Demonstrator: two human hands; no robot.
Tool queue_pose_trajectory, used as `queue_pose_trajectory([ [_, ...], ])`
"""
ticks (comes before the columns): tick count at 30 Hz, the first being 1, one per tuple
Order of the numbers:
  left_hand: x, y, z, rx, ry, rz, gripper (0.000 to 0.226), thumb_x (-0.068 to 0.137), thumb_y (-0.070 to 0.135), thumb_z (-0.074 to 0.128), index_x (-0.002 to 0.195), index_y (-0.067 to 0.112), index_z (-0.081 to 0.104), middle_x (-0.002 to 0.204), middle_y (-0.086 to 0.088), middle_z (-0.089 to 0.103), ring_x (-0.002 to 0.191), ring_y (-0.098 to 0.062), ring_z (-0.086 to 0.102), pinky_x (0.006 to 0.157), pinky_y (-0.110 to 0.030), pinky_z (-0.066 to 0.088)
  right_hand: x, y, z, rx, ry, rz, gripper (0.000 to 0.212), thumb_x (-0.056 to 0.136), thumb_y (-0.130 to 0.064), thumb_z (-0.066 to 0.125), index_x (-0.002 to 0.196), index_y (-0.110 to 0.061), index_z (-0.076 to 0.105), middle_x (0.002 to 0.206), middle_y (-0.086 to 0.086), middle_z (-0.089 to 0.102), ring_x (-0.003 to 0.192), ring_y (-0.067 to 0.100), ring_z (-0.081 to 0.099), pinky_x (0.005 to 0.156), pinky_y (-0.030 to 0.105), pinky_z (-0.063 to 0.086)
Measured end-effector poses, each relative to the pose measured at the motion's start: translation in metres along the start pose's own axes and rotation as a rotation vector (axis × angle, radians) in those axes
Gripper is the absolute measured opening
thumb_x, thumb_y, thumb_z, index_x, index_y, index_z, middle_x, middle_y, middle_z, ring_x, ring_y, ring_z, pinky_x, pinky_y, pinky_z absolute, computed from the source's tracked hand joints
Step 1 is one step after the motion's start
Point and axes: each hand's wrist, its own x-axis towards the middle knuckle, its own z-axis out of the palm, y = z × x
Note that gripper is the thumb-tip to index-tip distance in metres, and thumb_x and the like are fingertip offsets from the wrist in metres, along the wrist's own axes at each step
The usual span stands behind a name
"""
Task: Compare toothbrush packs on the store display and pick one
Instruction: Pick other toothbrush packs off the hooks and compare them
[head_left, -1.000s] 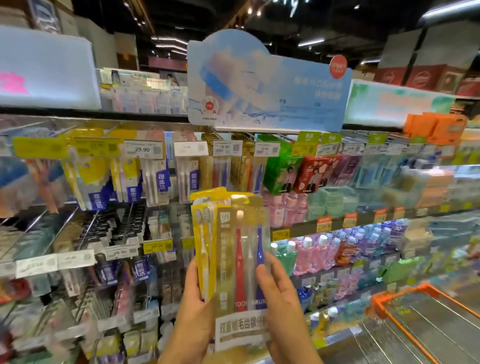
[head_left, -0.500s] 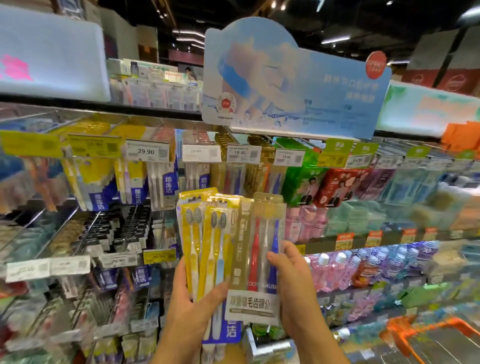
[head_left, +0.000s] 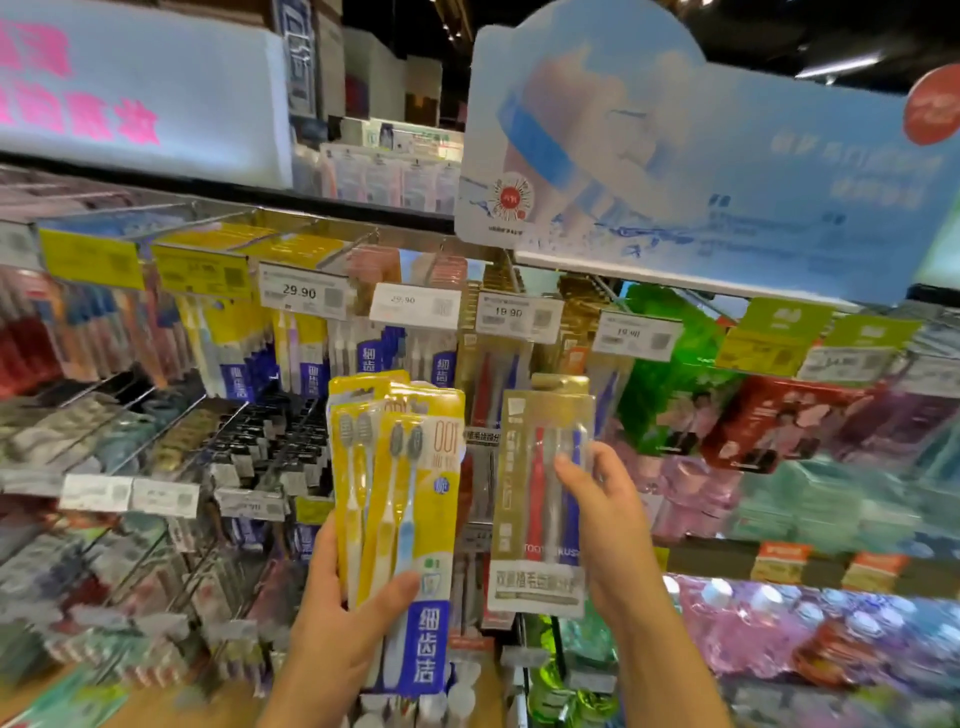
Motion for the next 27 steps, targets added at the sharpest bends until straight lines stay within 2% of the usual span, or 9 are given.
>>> queue_pose_trajectory([
  [5,0.006,-0.013,0.024,-0.034,0.074,0.022,0.108,0.028,0.068,0.095,0.124,0.054,0.045,0.102,0.017,0.079,0.088,-0.016,0.079,0.063,-0.029,0.063,0.032,0.004,-0.005,-0.044,-0.106,0.016,0.007,0.098,-0.022,0.063,0.098,-0.015,0.065,0.093,0.01,0.075,0.087,0.032,0.071,0.084,0.057,0.059],
  [7,0.007,-0.015,0.029,-0.024,0.107,0.026,0.11,0.029,0.068,0.096,0.127,0.057,0.045,0.112,0.013,0.078,0.097,-0.019,0.078,0.076,-0.04,0.063,0.042,0.007,-0.004,-0.034,-0.125,-0.001,0.018,0.091,-0.035,0.066,0.097,-0.018,0.065,0.092,0.004,0.072,0.089,0.029,0.069,0.083,0.056,0.058],
  [9,0.008,-0.017,0.03,-0.015,0.133,0.027,0.114,0.03,0.068,0.096,0.13,0.059,0.044,0.119,0.009,0.076,0.103,-0.023,0.076,0.086,-0.048,0.06,0.048,0.01,-0.001,-0.047,-0.152,-0.022,0.032,0.086,-0.055,0.066,0.109,-0.032,0.068,0.112,-0.007,0.074,0.108,0.019,0.07,0.094,0.048,0.057],
  [12,0.013,-0.019,0.028,0.0,0.137,0.032,0.114,0.021,0.072,0.095,0.125,0.057,0.05,0.113,0.011,0.077,0.098,-0.023,0.078,0.075,-0.042,0.063,0.054,0.01,0.004,-0.046,-0.174,-0.02,0.05,0.096,-0.051,0.065,0.142,-0.037,0.053,0.138,-0.014,0.062,0.128,0.008,0.058,0.109,0.038,0.048],
  [14,0.017,-0.017,0.026,-0.02,0.132,0.038,0.108,0.017,0.07,0.096,0.117,0.058,0.054,0.107,0.011,0.079,0.093,-0.023,0.079,0.065,-0.036,0.064,0.057,0.008,0.009,-0.019,-0.21,-0.038,0.041,0.097,-0.045,0.064,0.136,-0.044,0.052,0.133,-0.02,0.06,0.124,0.002,0.057,0.109,0.034,0.047],
  [16,0.02,-0.013,0.025,-0.036,0.124,0.045,0.104,0.015,0.067,0.096,0.111,0.058,0.057,0.103,0.009,0.08,0.088,-0.023,0.079,0.059,-0.032,0.063,0.059,0.006,0.015,-0.031,-0.227,-0.059,0.035,0.094,-0.052,0.067,0.126,-0.051,0.055,0.129,-0.02,0.066,0.122,0.003,0.061,0.11,0.041,0.049],
  [20,0.029,-0.006,0.016,-0.049,0.11,0.028,0.094,0.014,0.066,0.097,0.1,0.064,0.061,0.102,0.007,0.08,0.086,-0.025,0.08,0.059,-0.033,0.064,0.065,0.007,0.028,0.026,-0.22,-0.121,0.041,0.095,-0.044,0.068,0.135,-0.042,0.056,0.127,-0.013,0.072,0.119,0.01,0.068,0.106,0.052,0.053],
  [24,0.036,-0.001,0.004,-0.076,0.092,0.025,0.093,0.015,0.067,0.097,0.101,0.064,0.061,0.1,0.007,0.081,0.084,-0.024,0.08,0.058,-0.031,0.063,0.069,0.007,0.041,0.021,-0.201,-0.167,0.066,0.086,-0.056,0.07,0.145,-0.062,0.04,0.152,-0.017,0.053,0.141,0.009,0.051,0.117,0.051,0.043],
  [27,0.041,0.003,-0.002,-0.084,0.093,0.023,0.081,0.041,0.057,0.097,0.111,0.057,0.057,0.098,0.006,0.081,0.082,-0.022,0.08,0.057,-0.029,0.062,0.07,0.004,0.053,0.005,-0.153,-0.213,0.061,0.087,-0.051,0.068,0.132,-0.079,0.038,0.162,-0.02,0.038,0.151,0.01,0.036,0.123,0.052,0.034],
])
